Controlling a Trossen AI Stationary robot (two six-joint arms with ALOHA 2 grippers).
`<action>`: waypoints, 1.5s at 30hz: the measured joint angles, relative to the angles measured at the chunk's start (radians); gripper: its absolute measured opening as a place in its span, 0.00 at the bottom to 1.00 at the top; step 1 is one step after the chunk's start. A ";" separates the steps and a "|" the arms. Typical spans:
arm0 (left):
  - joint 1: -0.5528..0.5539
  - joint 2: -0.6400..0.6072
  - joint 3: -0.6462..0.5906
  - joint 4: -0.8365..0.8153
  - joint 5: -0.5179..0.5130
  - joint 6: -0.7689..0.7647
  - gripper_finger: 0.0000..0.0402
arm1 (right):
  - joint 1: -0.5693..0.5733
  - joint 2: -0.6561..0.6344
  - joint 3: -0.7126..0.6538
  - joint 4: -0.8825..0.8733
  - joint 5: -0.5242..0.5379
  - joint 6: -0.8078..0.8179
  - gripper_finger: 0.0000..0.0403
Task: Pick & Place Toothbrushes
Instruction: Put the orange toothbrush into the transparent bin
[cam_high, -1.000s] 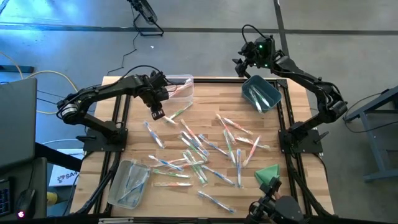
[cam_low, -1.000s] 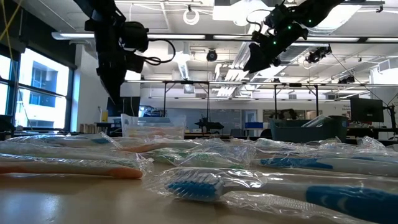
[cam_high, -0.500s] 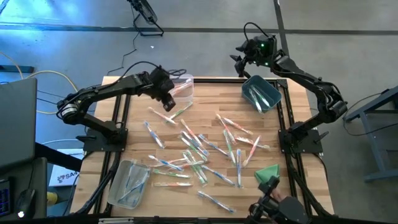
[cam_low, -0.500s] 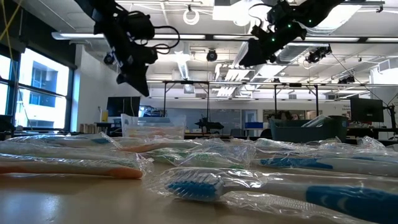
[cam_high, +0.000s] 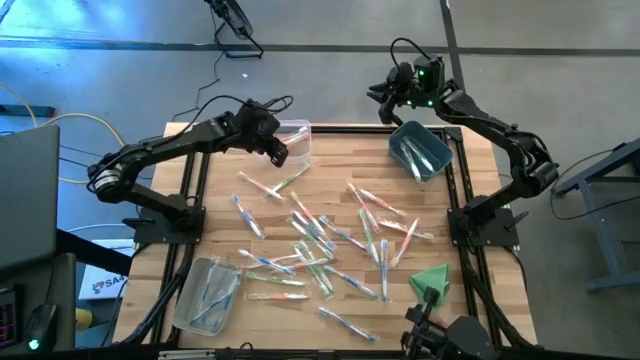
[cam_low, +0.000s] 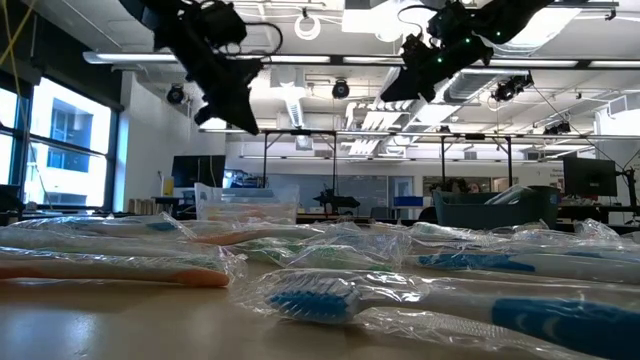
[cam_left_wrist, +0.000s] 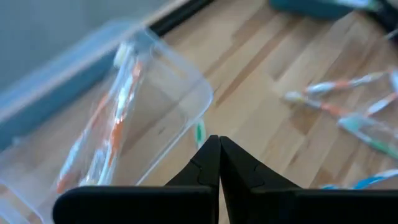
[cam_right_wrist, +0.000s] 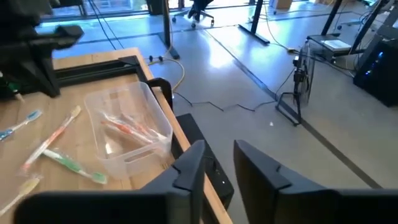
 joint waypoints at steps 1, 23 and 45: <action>0.000 -0.018 0.000 -0.002 -0.006 0.003 0.00 | 0.000 0.000 0.000 -0.001 -0.002 0.004 0.16; -0.102 -0.230 -0.256 0.213 -0.158 -0.002 0.00 | -0.015 0.000 0.000 -0.008 -0.159 0.049 0.01; -0.105 -0.261 -0.284 0.063 -0.165 0.114 0.00 | -0.012 0.000 0.000 -0.008 -0.151 0.049 0.01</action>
